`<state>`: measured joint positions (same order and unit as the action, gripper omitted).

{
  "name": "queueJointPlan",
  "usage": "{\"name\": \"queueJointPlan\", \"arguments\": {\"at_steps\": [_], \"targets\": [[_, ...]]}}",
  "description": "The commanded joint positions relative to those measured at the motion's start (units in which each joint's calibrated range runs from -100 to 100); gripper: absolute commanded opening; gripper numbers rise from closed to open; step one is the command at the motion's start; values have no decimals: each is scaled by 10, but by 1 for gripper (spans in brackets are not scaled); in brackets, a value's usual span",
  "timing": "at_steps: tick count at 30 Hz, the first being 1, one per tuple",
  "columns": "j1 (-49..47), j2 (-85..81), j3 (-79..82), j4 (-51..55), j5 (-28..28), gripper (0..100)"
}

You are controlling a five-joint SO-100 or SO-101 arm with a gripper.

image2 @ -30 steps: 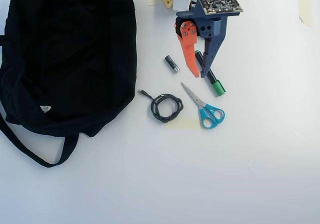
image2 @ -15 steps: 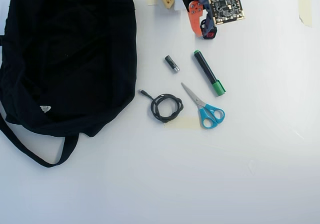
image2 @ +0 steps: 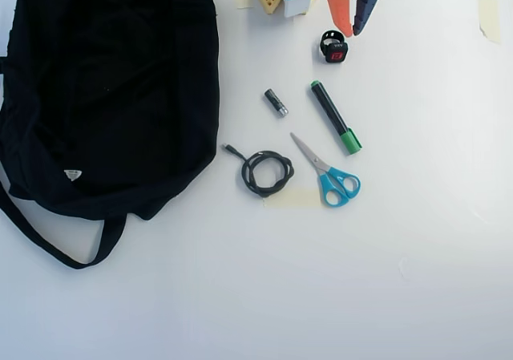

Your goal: Put the bike light into the black bag

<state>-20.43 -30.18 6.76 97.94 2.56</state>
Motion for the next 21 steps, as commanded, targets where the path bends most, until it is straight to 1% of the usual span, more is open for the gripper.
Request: {"name": "queueJointPlan", "arguments": {"at_steps": [1,6,12,21], "targets": [[-28,-14,35,14,1,2],[-88,-13,68,14,0,2],[-129,-1,77,11,-3,2],[-132,-12,163,7,-6,2]]}}
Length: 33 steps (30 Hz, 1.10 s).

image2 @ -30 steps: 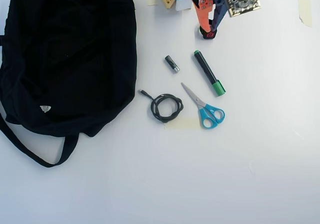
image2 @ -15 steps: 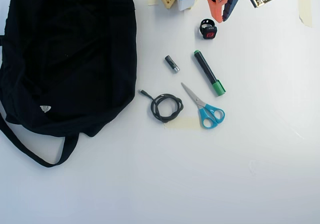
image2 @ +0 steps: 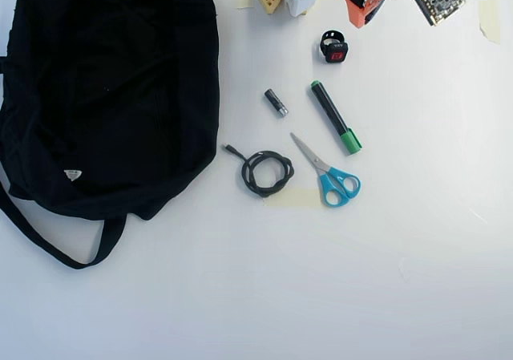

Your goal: Put the bike light into the black bag

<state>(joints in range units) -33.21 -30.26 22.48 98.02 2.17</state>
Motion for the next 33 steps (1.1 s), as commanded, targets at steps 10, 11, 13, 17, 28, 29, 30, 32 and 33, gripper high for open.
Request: {"name": "queueJointPlan", "arguments": {"at_steps": [10,11,13,17,28,29,30,32,33], "targets": [[-3,-11,59,-34,29,2],[0,-11,65,-40,38,2],[5,-11,76,-53,60,2],[23,-11,97,-74,99,2],[91,-11,152,-124,203,2],[94,-11,156,-128,207,2],[98,-12,160,-129,207,2],[111,-12,164,-129,205,2],[112,-13,170,-130,203,2]]}}
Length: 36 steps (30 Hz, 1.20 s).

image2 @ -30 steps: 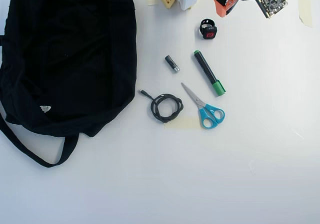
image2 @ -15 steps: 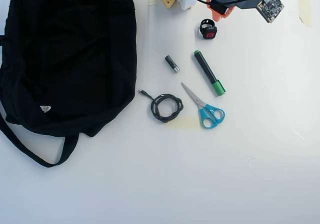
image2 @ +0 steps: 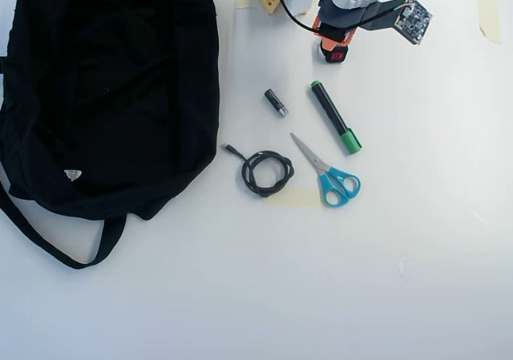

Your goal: Put the bike light into the black bag

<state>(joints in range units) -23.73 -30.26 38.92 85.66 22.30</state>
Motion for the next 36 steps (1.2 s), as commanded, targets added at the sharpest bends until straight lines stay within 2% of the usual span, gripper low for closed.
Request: {"name": "queueJointPlan", "arguments": {"at_steps": [1,13,22,30,36], "targets": [[19,-13,8,-6,0,2],[13,-11,24,1,6,2],[-41,-12,38,1,6,2],[-78,-12,56,-32,4,3],[-97,-10,80,-98,2,3]]}}
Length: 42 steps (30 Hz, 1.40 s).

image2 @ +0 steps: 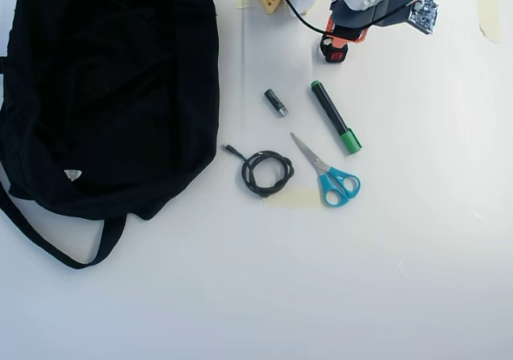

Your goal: Put the bike light into the black bag

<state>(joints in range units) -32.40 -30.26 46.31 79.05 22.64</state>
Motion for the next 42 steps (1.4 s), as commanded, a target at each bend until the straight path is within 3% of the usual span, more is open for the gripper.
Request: {"name": "queueJointPlan", "arguments": {"at_steps": [1,4,9,13,42], "targets": [[-13,-7,12,-39,-2,3],[-19,-4,24,-52,-2,4],[-29,-1,28,-52,2,19],[-39,0,42,-57,2,25],[-49,0,209,-197,-5,25]]}}
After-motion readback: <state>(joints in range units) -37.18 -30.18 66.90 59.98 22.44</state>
